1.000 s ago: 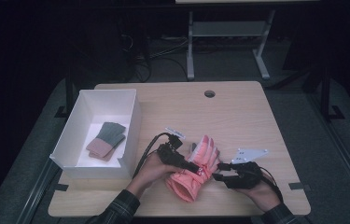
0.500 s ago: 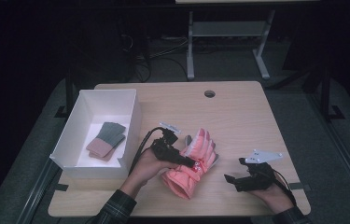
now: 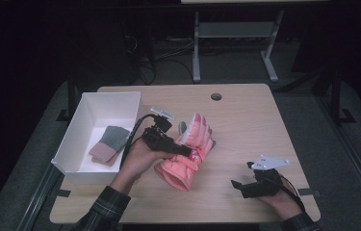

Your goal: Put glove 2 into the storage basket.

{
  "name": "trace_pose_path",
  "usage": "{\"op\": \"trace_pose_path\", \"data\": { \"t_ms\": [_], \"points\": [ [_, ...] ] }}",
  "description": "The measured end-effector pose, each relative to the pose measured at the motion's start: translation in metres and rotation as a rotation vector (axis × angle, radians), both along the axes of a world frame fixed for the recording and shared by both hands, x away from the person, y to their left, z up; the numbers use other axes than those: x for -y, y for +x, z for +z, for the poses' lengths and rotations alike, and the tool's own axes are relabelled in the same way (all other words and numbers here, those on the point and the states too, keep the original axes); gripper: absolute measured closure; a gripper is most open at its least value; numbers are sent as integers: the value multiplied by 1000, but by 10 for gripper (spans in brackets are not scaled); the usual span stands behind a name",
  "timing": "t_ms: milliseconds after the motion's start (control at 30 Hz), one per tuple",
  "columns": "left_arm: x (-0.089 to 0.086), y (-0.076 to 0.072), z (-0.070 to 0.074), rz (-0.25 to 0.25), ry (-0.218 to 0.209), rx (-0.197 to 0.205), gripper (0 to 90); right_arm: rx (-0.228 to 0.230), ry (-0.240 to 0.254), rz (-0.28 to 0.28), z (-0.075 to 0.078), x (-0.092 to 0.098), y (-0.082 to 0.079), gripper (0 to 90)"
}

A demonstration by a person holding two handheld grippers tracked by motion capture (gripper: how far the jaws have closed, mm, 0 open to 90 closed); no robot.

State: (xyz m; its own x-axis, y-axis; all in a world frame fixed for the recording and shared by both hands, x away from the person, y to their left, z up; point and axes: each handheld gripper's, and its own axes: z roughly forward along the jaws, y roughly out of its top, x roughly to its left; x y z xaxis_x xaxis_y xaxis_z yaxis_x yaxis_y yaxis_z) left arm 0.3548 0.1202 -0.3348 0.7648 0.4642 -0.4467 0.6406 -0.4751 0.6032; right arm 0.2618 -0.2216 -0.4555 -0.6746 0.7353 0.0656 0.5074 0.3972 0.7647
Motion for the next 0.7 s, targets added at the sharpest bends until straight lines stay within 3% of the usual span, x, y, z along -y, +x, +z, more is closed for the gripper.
{"op": "trace_pose_path", "data": {
  "t_ms": [267,333,400,567,600,700],
  "points": [
    [-31,6,34,53,-16,26,560,-8,1,1,-1,0,0,88],
    [-48,10,47,83,-24,50,560,-8,0,1,-1,0,0,88],
    [-54,11,52,97,-29,57,559,-8,1,1,-1,0,0,88],
    [-85,16,67,167,-44,86,560,-5,-6,2,-2,0,1,88],
    [-98,18,72,197,-45,94,560,-7,-1,0,-2,0,1,88],
    [-112,20,76,232,-40,107,560,-6,-3,-2,-2,1,1,88]
  ]
}}
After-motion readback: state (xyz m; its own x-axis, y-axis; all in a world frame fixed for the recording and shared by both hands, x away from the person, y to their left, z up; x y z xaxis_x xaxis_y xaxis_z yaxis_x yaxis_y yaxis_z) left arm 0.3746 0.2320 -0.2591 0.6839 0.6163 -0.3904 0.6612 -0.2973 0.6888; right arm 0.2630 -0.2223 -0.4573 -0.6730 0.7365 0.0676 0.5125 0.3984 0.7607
